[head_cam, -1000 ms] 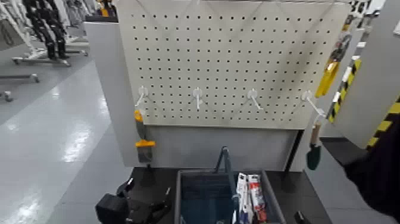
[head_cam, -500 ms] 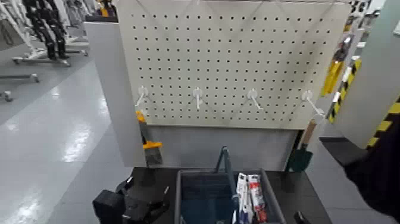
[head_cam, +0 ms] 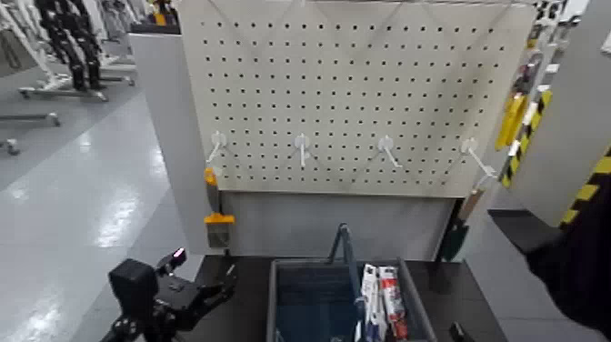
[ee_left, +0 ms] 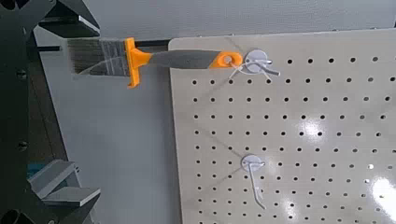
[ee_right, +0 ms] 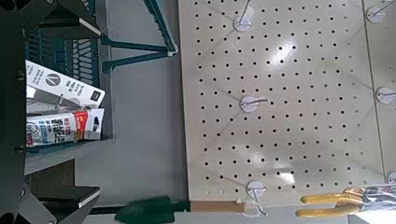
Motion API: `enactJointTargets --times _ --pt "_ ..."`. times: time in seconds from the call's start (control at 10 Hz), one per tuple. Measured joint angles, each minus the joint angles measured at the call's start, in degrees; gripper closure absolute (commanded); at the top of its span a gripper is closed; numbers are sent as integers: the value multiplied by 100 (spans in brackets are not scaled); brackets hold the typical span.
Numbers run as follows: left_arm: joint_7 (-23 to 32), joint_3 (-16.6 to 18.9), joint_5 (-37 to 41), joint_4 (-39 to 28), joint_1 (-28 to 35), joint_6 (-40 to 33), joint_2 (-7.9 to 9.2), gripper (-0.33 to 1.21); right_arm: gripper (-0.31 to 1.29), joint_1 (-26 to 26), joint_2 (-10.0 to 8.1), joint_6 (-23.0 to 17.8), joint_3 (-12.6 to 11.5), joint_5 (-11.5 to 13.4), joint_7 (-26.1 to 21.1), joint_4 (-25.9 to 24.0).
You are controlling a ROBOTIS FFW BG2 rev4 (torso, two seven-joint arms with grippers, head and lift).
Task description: Put the yellow paint brush into the crate.
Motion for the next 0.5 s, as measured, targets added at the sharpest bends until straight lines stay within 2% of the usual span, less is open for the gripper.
enactJointTargets --times 0.2,0.5 --pt "-328 228 104 0 -195 306 70 11 13 -1 -1 -8 -1 -6 0 7" --pt "-867 440 163 26 -611 807 383 10 12 -12 -8 -34 3 -18 0 23"
